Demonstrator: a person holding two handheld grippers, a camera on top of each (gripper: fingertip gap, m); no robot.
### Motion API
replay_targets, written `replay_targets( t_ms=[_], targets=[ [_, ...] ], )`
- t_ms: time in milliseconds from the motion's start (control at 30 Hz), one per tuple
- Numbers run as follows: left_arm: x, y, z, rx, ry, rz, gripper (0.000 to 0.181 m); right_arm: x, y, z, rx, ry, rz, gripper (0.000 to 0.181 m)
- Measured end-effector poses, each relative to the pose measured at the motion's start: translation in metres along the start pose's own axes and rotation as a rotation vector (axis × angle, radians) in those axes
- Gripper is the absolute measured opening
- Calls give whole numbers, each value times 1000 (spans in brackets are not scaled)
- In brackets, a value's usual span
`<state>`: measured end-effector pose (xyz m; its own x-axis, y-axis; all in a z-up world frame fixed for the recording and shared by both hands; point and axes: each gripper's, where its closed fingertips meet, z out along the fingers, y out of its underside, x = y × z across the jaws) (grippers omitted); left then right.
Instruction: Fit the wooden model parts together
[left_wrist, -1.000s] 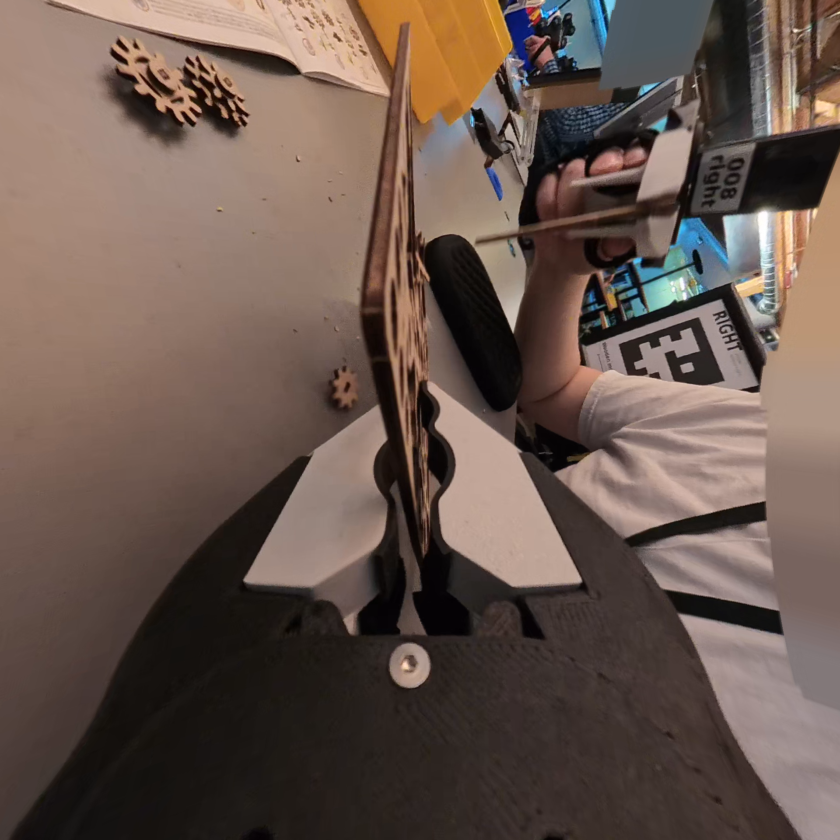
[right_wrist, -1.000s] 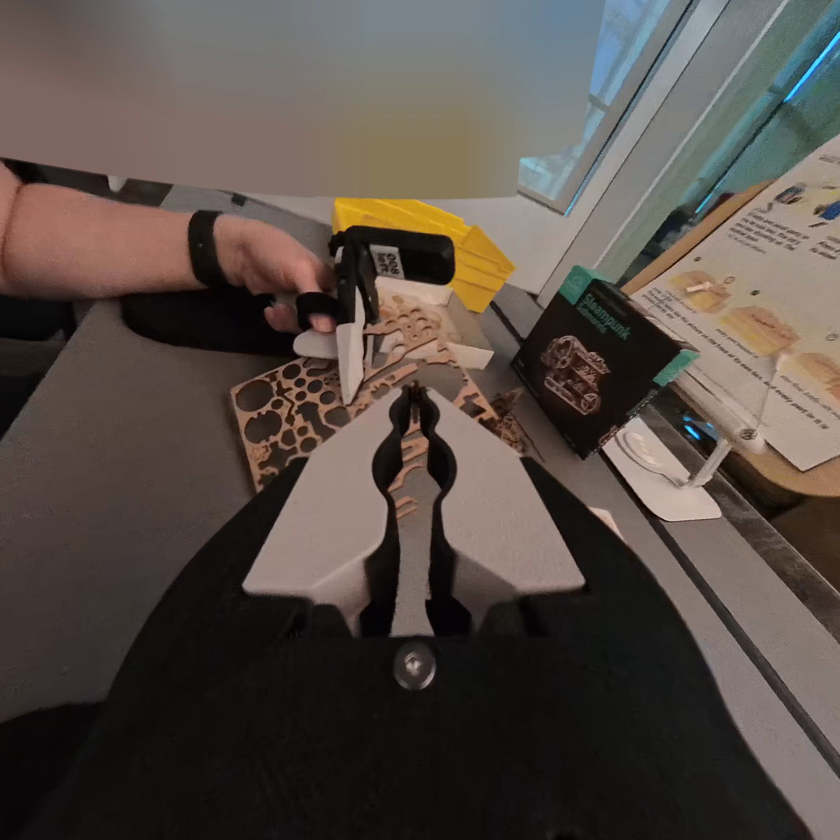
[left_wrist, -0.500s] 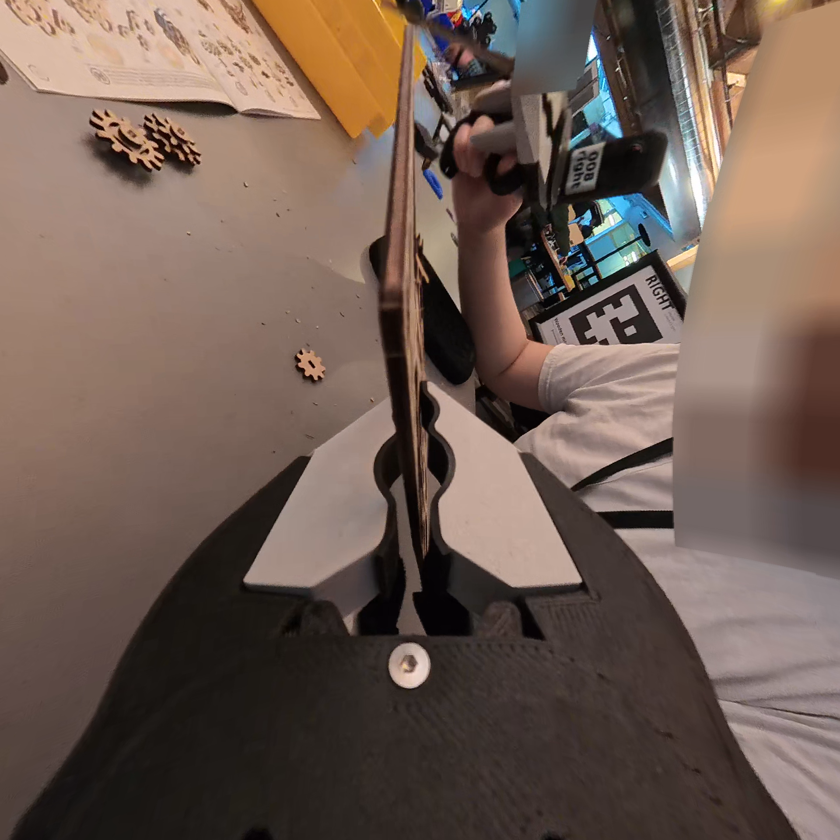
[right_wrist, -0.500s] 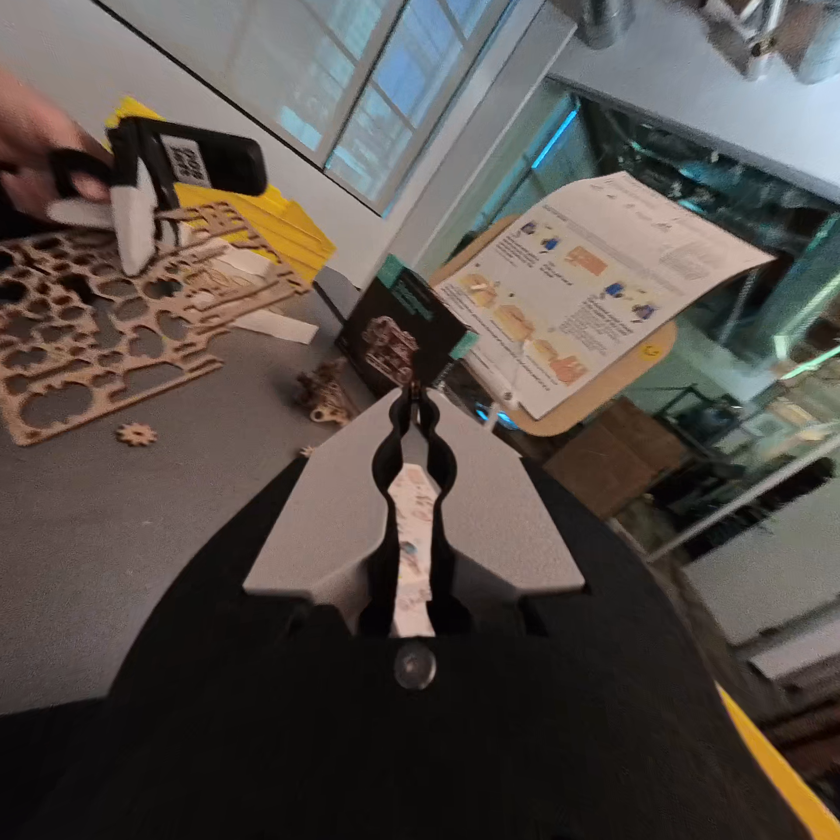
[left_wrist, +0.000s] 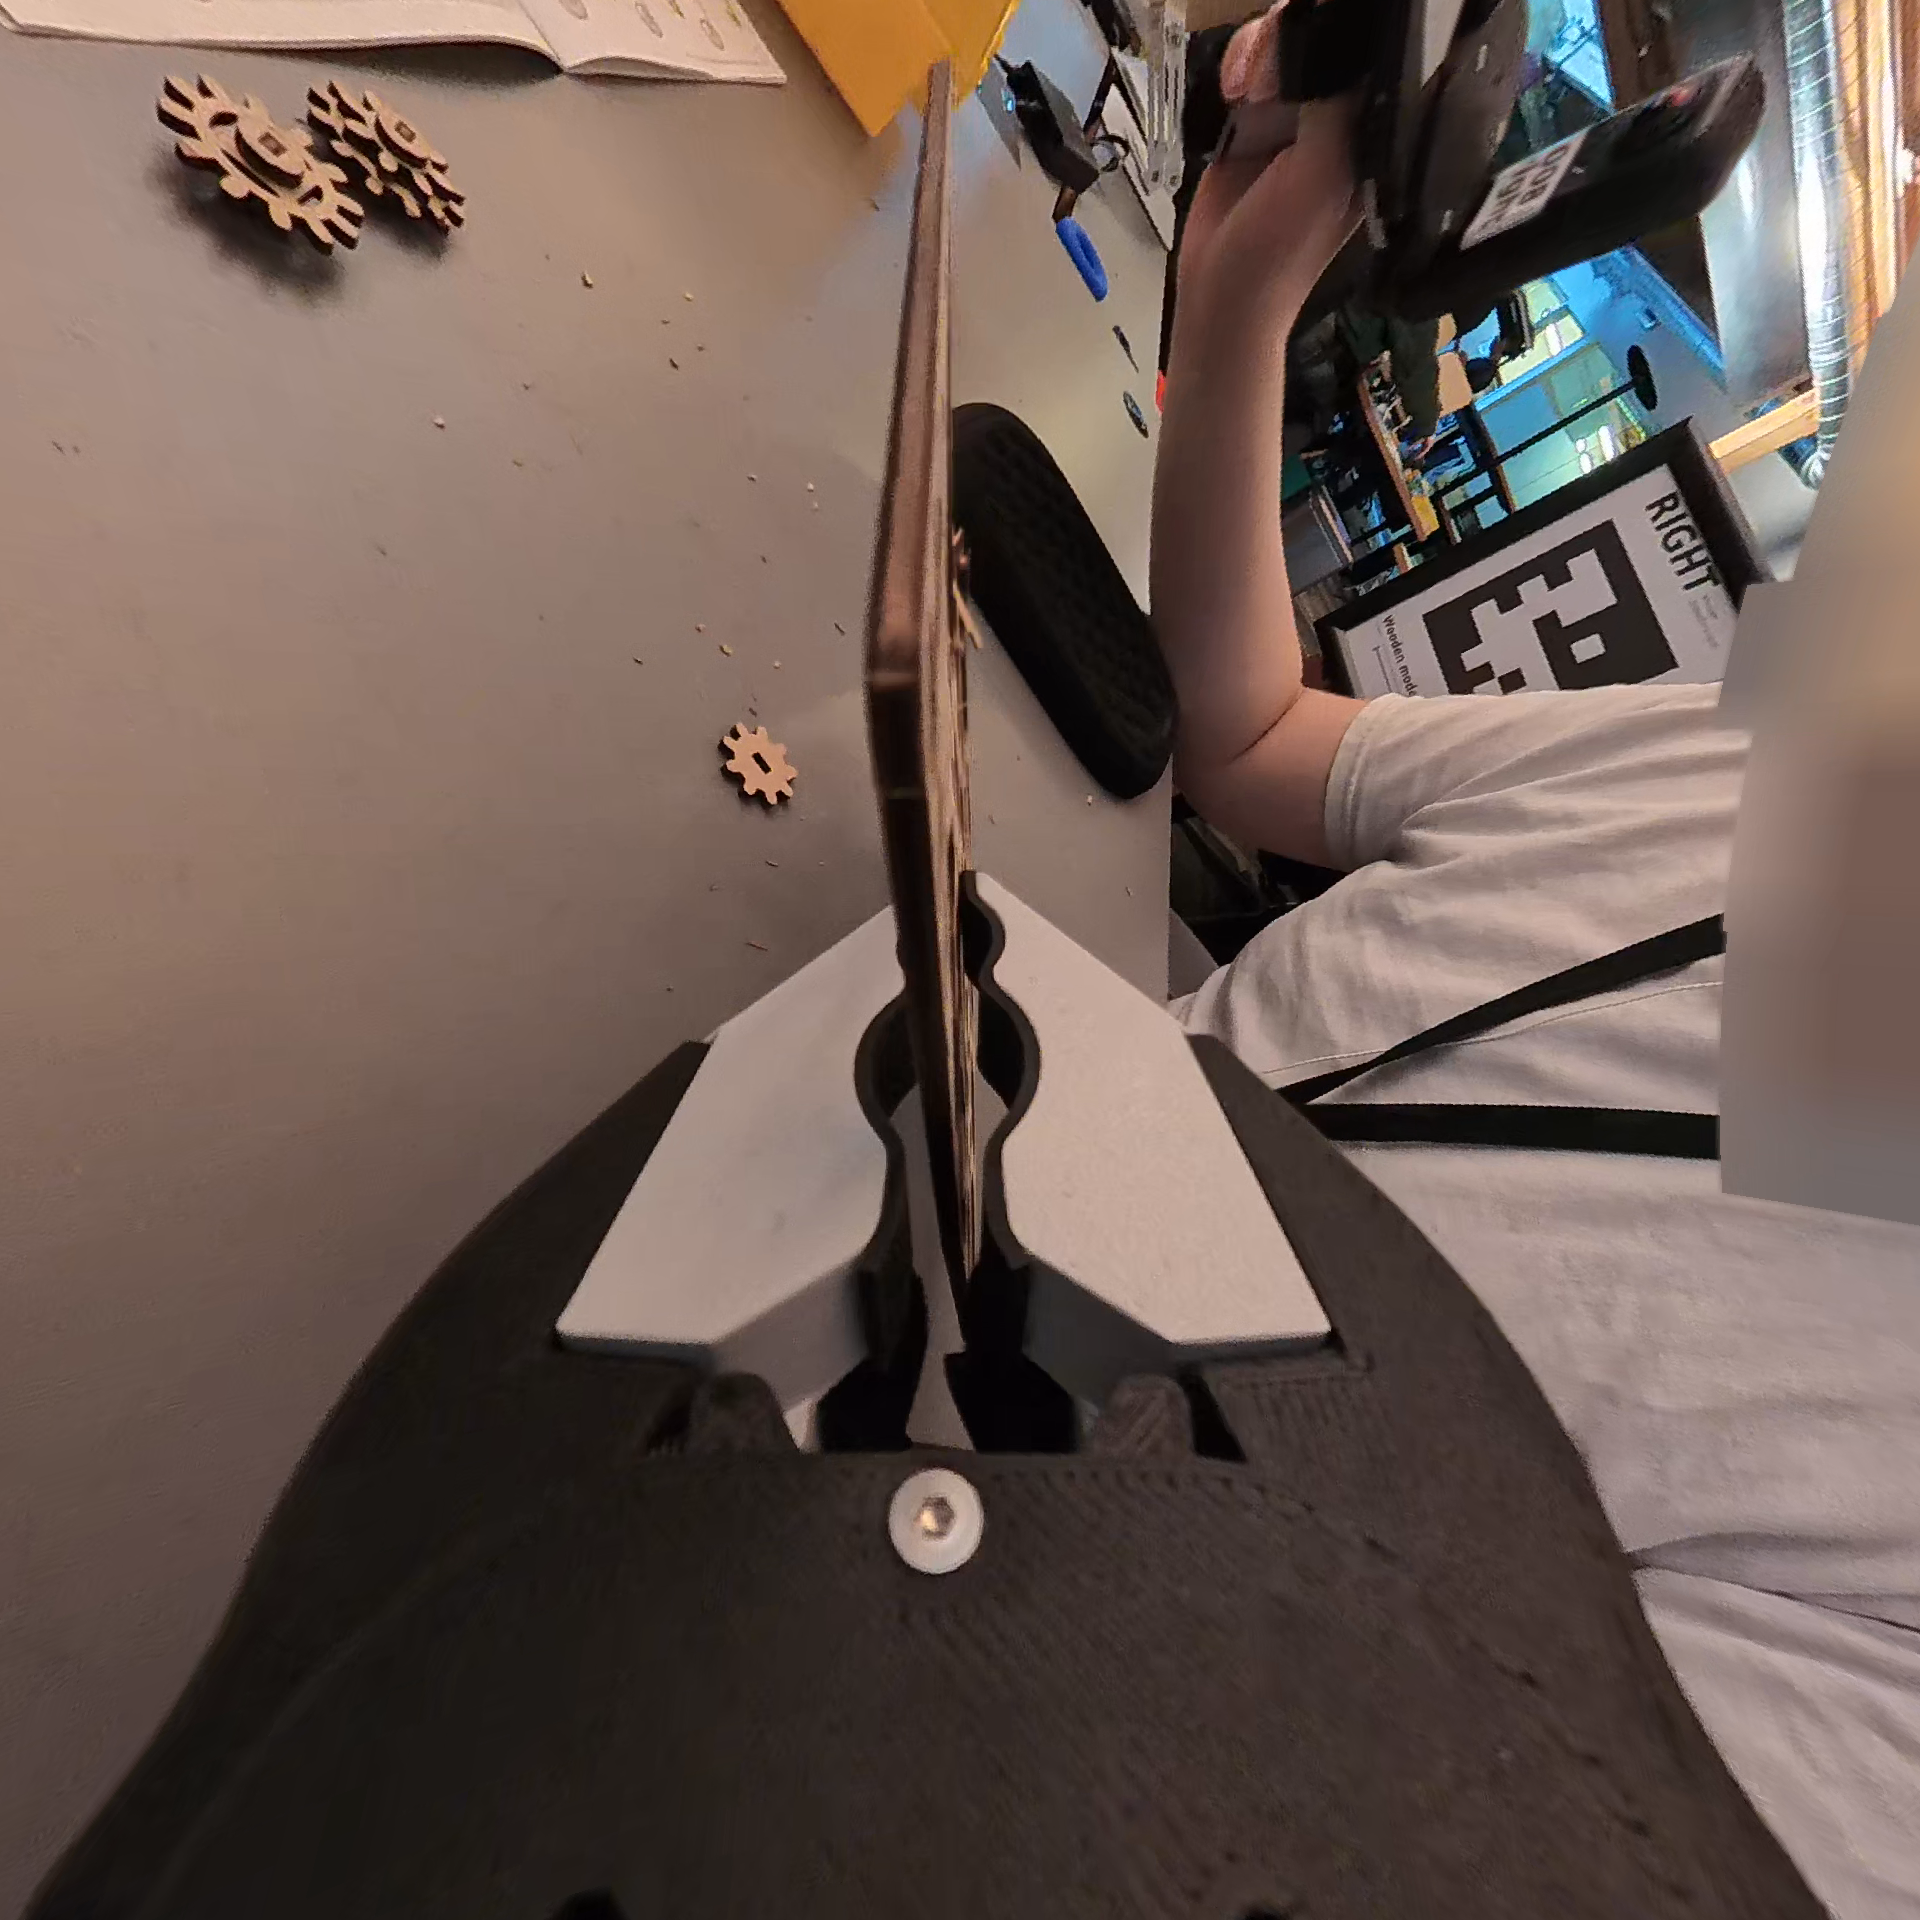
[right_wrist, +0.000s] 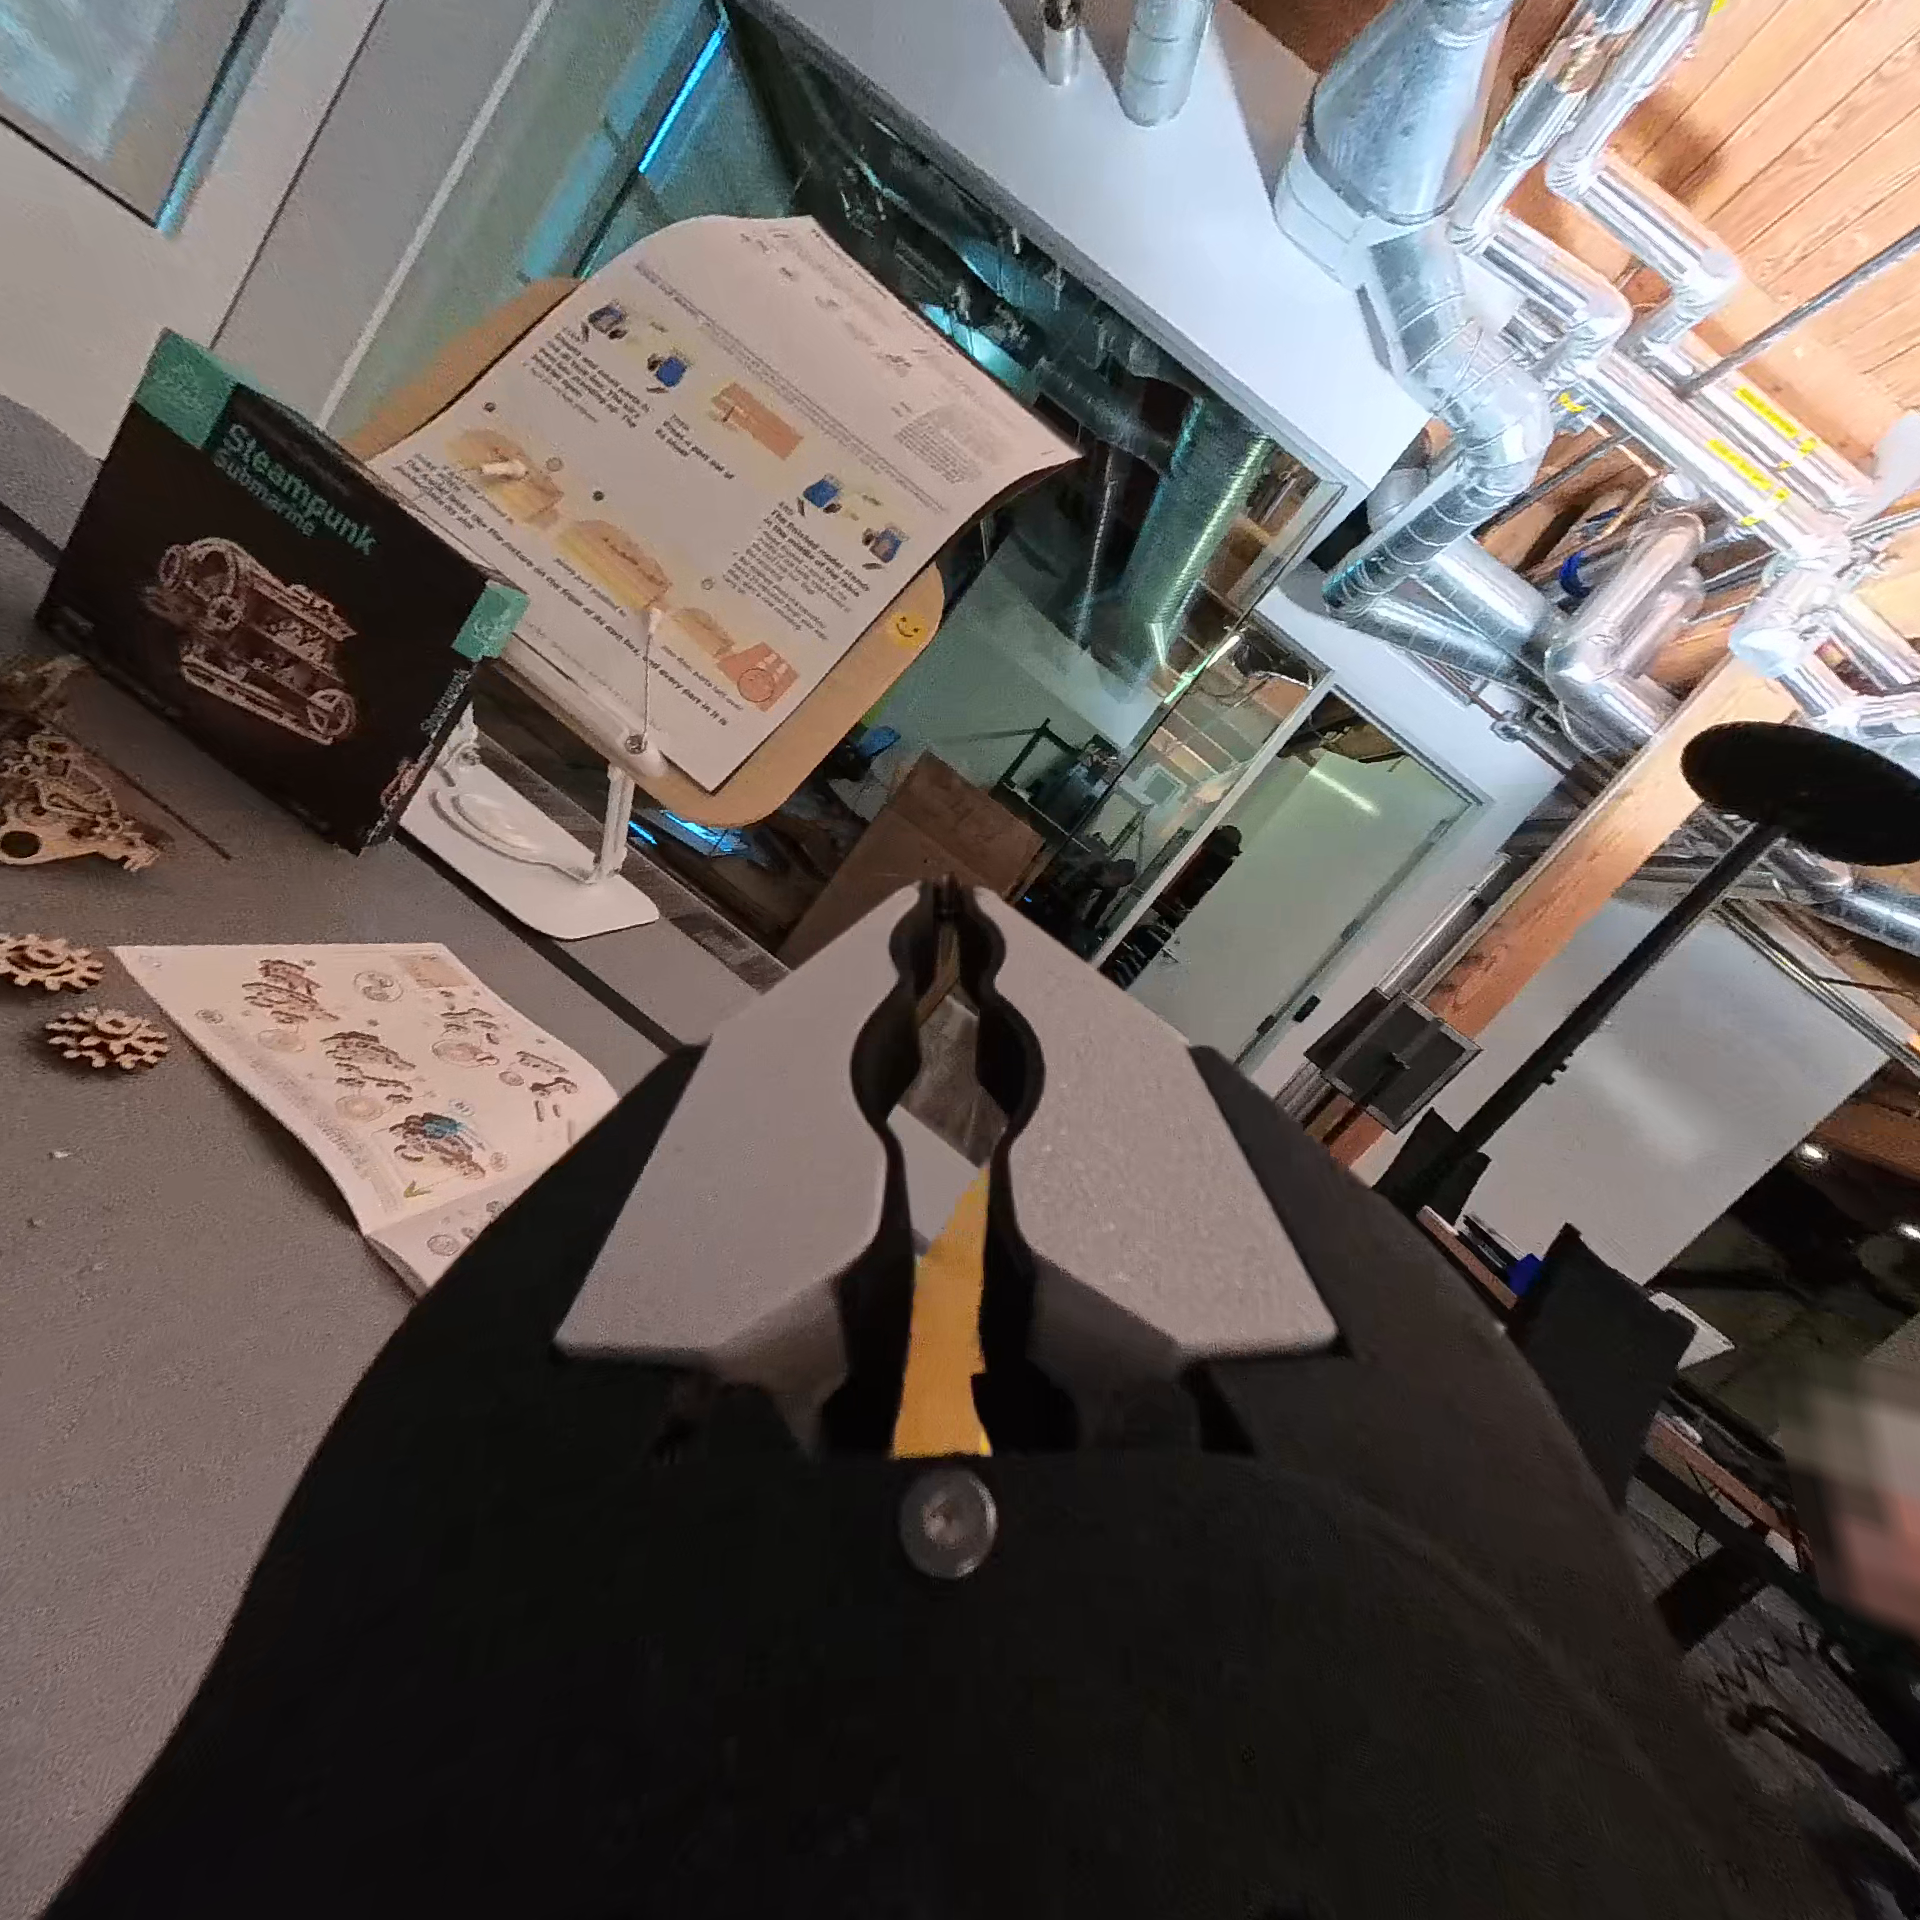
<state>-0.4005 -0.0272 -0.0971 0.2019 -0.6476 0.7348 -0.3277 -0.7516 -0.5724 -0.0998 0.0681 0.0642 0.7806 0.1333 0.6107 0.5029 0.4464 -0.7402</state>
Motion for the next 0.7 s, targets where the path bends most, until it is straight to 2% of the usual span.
replay_targets(
  t_ms=[233,700],
  targets=[
    [-3,1,2,-9,-5,1,1,12,6,0,-26,42,16,2],
    [-1,1,5,-15,-6,30,1,8,11,5,-69,37,-53,2]
  ],
)
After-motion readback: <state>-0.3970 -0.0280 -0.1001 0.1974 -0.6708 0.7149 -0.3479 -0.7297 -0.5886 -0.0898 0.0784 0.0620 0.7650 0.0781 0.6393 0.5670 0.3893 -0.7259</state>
